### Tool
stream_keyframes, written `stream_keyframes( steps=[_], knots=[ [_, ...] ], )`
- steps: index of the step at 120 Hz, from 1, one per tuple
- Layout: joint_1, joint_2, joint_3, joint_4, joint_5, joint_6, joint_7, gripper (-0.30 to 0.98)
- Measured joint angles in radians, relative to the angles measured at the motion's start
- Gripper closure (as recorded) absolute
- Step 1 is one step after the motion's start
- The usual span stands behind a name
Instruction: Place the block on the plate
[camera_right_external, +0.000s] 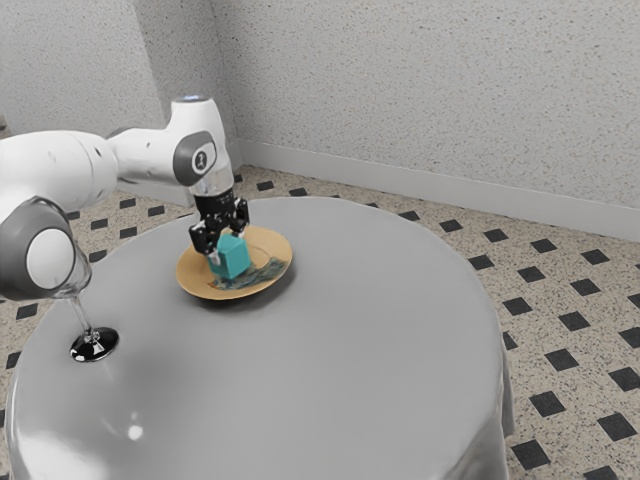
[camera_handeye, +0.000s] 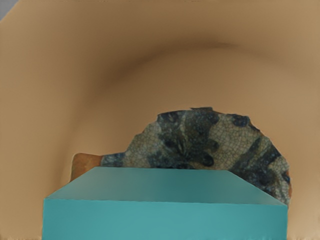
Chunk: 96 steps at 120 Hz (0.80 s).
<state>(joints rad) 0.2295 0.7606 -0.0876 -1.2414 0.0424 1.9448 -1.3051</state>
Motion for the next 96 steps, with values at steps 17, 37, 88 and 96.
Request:
stream_keyframes(
  steps=[17,37,88,96],
  knots=[
    [-0.004,-0.005,-0.002,0.0,0.012,0.001,0.0,0.12],
    [-0.01,-0.048,-0.001,-0.032,0.026,-0.003,-0.001,0.05],
    [-0.029,-0.19,-0.023,-0.099,0.032,-0.058,-0.016,0.01],
    [-0.037,-0.232,-0.022,-0.11,0.038,-0.085,-0.016,0.0]
  ],
)
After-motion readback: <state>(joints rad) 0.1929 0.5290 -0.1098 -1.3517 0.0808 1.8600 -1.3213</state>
